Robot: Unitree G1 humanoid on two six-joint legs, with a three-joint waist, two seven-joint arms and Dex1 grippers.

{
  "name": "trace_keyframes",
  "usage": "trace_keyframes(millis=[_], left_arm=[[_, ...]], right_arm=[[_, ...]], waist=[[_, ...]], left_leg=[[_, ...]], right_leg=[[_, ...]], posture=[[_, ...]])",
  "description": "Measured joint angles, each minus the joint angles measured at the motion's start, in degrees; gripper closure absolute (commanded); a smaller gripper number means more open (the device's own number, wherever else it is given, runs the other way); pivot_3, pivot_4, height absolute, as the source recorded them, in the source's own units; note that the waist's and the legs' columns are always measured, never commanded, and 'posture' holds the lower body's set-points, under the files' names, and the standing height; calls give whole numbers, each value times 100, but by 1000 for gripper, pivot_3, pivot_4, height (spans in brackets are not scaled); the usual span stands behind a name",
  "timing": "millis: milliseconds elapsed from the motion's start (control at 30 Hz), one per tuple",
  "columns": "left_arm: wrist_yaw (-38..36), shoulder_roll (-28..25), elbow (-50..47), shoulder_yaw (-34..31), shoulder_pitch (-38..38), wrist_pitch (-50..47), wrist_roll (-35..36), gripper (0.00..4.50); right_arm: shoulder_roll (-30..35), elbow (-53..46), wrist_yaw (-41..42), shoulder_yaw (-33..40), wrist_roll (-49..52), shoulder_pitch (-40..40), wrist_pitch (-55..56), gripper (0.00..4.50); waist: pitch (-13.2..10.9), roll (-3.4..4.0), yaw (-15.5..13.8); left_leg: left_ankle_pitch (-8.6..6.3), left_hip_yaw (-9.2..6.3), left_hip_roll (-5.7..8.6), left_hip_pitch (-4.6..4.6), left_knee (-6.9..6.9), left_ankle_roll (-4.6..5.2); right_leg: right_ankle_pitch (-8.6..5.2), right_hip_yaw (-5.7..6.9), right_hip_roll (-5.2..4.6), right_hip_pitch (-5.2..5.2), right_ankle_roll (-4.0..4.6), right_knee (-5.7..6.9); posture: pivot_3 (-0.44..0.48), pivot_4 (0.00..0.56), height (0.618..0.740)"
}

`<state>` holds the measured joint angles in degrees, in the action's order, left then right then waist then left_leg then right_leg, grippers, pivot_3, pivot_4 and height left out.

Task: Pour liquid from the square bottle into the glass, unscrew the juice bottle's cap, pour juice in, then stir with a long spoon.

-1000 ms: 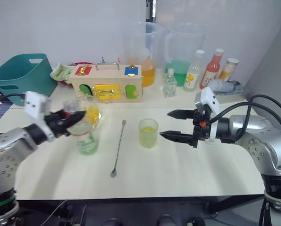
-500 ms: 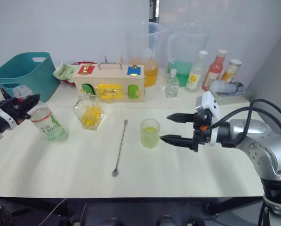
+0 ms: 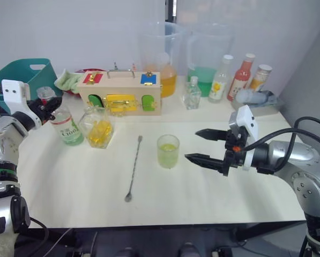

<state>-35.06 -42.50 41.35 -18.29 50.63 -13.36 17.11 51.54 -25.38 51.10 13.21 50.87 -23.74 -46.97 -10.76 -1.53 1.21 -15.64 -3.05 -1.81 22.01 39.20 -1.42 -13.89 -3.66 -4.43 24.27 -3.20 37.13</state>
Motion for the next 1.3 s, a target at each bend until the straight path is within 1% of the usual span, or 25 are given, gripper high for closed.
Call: trace_keyframes(millis=[233,300,333,367,400,433,500,633,767,900,1033,1100,1167,1300], left_arm=[[-90,2,196,16,-60,359,9,2969],[-79,2,195,-12,-88,370,31,1949],[-61,2,195,-45,-101,357,30,1637],[-28,0,217,-77,-140,313,32,1223],[-14,1,236,-92,-170,296,44,980],[-5,1,242,-111,-193,283,75,617],[18,1,235,-231,-186,261,144,32],[6,0,20,-411,-149,236,345,32],[7,1,-461,-576,-86,45,611,32],[-68,-1,-1036,-617,97,-190,905,32],[-264,-66,-1399,-602,115,-447,1059,32],[-487,-92,-1751,-532,112,-745,1266,32],[-830,-257,-2464,-437,-16,-1263,1604,32],[-1194,-497,-3399,-327,-355,-1906,2006,32]], right_arm=[[29,-2,-59,94,1,5,-69,37],[29,-4,-63,99,0,6,-70,0],[29,-5,-66,99,0,6,-70,0],[29,-5,-67,98,-1,6,-70,0],[29,-5,-68,98,-1,6,-70,0],[29,-5,-68,96,-2,6,-70,0],[29,-4,-66,82,-3,5,-69,0],[29,4,-63,57,-13,-4,-69,0],[28,14,-44,48,-23,-15,-68,0],[27,83,-4,-30,-57,-95,-61,0],[26,148,35,-72,-102,-111,-52,0],[26,209,91,-97,-126,-151,-29,0],[22,254,156,-123,-180,-201,54,0],[22,378,264,-145,-298,-204,102,0]], waist=[[0,0,0],[0,0,8],[0,0,12],[0,0,15],[0,0,15],[0,0,12],[0,-1,0],[0,-1,-17],[0,-2,-30],[0,-2,-30],[0,-2,-21],[0,-2,-16],[0,-2,1],[0,-2,14]], left_leg=[[0,1,-2,-7,0,0],[1,0,-2,-11,0,-1],[1,1,-2,-12,0,-1],[1,0,-2,-11,0,-2],[2,-2,-2,-7,0,-2],[2,-3,-2,-4,0,-3],[3,-3,-1,1,0,-4],[3,-3,-1,3,0,-4],[3,-4,-1,5,0,-5],[4,-3,-1,2,1,-6],[4,-4,-2,1,1,-6],[4,-4,-2,4,1,-7],[4,-4,-3,4,1,-7],[4,-3,-3,-1,0,-6]], right_leg=[[0,0,1,-5,0,2],[0,-1,2,-7,0,3],[0,-1,2,-7,0,3],[0,-1,2,-6,0,4],[0,-1,2,-4,0,4],[0,-1,2,-2,0,4],[0,0,1,0,-1,4],[0,1,0,0,-1,4],[0,1,0,0,-1,2],[0,1,0,-2,-1,2],[0,1,2,-1,-1,3],[0,1,2,-1,-1,3],[0,1,2,0,-1,2],[0,0,2,-1,-1,2]], posture=[[0,150,740],[0,150,740],[0,150,740],[0,150,740],[0,150,740],[0,150,740],[0,150,740],[0,150,740],[0,150,740],[0,150,740],[0,150,740],[0,150,740],[0,150,740],[0,150,740]])
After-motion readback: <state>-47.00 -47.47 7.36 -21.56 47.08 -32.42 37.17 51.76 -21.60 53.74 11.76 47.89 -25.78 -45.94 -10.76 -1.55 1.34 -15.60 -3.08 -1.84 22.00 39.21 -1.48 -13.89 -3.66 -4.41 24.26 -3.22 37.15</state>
